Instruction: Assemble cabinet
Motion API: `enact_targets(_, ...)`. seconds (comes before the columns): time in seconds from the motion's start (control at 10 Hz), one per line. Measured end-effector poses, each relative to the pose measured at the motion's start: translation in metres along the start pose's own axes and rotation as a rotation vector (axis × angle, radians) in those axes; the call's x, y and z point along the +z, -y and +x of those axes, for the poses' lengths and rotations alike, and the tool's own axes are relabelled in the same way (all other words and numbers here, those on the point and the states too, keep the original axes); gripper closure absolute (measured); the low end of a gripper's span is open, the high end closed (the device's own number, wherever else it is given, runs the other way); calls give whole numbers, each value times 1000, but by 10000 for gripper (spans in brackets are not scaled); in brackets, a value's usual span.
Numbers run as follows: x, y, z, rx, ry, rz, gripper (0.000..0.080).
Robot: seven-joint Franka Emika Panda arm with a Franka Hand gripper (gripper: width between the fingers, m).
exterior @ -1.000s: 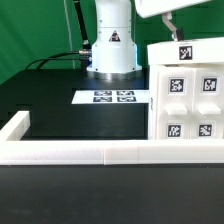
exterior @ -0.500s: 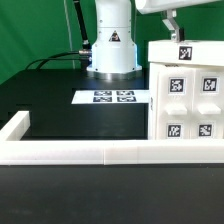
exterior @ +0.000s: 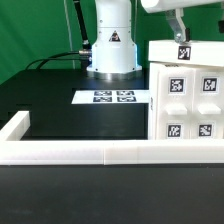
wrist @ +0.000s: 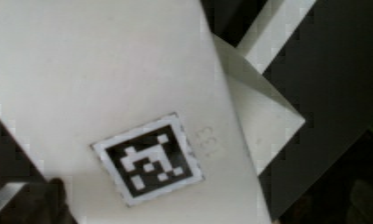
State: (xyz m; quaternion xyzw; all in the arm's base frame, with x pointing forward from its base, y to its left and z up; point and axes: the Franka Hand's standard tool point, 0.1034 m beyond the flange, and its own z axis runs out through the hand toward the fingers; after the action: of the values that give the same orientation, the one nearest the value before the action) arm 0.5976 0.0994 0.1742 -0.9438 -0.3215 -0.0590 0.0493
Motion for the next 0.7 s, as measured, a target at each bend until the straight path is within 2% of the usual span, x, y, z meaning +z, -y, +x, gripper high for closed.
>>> enact_targets(0.2, 0, -4, -1, -165, 11, -12, 2)
enact_targets(0.3, 0, -11, -4, -192, 11, -13, 2)
enact_targets(0.4, 0, -18, -8, -205, 12, -13, 2)
enact_targets(0.7, 7, -26, -14, -131, 18, -11, 2)
